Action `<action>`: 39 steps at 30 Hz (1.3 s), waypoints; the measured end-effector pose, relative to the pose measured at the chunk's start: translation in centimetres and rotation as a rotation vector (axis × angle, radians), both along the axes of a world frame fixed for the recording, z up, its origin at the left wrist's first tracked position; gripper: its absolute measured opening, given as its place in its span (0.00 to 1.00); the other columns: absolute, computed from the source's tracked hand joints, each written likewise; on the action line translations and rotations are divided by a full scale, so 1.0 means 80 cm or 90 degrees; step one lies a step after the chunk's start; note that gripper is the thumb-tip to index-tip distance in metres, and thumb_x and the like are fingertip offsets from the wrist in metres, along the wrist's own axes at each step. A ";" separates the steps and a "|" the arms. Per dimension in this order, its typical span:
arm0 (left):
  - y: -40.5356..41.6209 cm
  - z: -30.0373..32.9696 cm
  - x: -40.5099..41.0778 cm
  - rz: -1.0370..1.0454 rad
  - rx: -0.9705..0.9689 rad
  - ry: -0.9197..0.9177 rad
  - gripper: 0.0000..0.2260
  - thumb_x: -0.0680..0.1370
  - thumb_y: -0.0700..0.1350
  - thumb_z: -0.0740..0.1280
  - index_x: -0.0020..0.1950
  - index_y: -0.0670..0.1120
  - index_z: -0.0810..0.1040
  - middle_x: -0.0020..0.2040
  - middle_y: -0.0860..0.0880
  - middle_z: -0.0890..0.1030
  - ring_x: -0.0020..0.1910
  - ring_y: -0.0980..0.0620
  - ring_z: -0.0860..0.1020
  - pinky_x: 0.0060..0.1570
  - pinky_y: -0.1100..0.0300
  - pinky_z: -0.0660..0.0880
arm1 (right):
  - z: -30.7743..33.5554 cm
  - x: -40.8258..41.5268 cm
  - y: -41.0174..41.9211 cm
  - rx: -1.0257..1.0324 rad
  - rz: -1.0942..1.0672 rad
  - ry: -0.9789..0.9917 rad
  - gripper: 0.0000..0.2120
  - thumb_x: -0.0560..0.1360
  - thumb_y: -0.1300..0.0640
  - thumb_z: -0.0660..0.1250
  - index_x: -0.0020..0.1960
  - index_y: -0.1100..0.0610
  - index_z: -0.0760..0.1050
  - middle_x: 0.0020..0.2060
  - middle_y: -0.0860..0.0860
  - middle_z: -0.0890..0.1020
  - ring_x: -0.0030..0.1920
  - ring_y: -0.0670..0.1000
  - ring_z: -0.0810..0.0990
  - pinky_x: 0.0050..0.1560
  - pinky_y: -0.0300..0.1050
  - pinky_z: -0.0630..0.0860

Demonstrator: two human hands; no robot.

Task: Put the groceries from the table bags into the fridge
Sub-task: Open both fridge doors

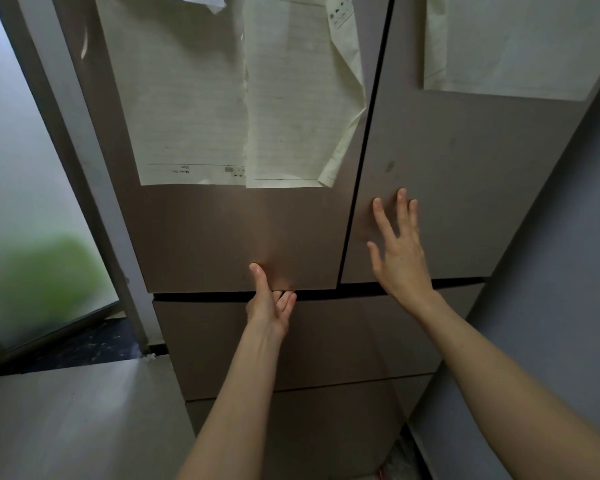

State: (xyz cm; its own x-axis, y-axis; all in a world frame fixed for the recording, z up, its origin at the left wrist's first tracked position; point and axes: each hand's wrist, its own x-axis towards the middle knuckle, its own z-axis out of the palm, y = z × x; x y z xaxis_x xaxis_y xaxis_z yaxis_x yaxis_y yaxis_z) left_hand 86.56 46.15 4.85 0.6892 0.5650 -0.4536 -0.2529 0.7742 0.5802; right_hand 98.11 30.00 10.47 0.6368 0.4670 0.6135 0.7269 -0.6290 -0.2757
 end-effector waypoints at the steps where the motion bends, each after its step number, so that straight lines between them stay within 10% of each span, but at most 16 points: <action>1: -0.001 0.000 0.000 0.002 0.000 -0.002 0.37 0.73 0.65 0.61 0.73 0.42 0.60 0.70 0.37 0.68 0.67 0.42 0.70 0.56 0.57 0.72 | 0.001 -0.001 0.000 -0.002 -0.001 0.002 0.35 0.78 0.58 0.62 0.75 0.45 0.43 0.74 0.49 0.36 0.75 0.55 0.36 0.68 0.66 0.62; 8: -0.023 0.003 0.005 0.053 -0.082 -0.089 0.30 0.77 0.59 0.60 0.74 0.46 0.60 0.74 0.43 0.62 0.71 0.44 0.65 0.65 0.52 0.67 | 0.016 -0.022 0.005 -0.014 -0.041 0.017 0.32 0.78 0.53 0.61 0.76 0.50 0.49 0.76 0.54 0.39 0.75 0.57 0.39 0.72 0.64 0.49; 17: -0.058 0.014 0.032 0.005 -0.159 -0.151 0.41 0.74 0.66 0.57 0.77 0.43 0.48 0.76 0.40 0.53 0.75 0.44 0.55 0.73 0.49 0.56 | 0.031 -0.009 0.016 0.005 -0.109 0.021 0.52 0.69 0.48 0.72 0.74 0.46 0.34 0.75 0.56 0.34 0.74 0.60 0.35 0.68 0.63 0.65; 29: -0.058 0.003 0.024 0.035 -0.112 -0.094 0.39 0.73 0.63 0.61 0.74 0.37 0.57 0.72 0.36 0.64 0.70 0.42 0.66 0.67 0.52 0.66 | 0.028 -0.003 0.014 0.015 -0.071 0.029 0.50 0.71 0.50 0.71 0.73 0.44 0.32 0.74 0.56 0.33 0.74 0.60 0.33 0.67 0.64 0.65; 33: -0.062 -0.007 -0.010 0.008 -0.070 -0.050 0.38 0.73 0.63 0.61 0.72 0.37 0.61 0.70 0.37 0.68 0.68 0.42 0.69 0.64 0.51 0.69 | 0.035 -0.008 0.013 0.033 -0.039 0.040 0.46 0.72 0.53 0.71 0.76 0.48 0.40 0.75 0.59 0.37 0.74 0.62 0.36 0.70 0.65 0.58; 39: -0.062 0.002 -0.051 -0.062 -0.055 -0.045 0.36 0.74 0.63 0.60 0.70 0.36 0.64 0.69 0.37 0.69 0.68 0.42 0.70 0.59 0.52 0.71 | 0.056 -0.069 -0.008 0.135 0.135 0.232 0.23 0.80 0.52 0.56 0.74 0.55 0.58 0.74 0.54 0.59 0.74 0.49 0.58 0.69 0.38 0.54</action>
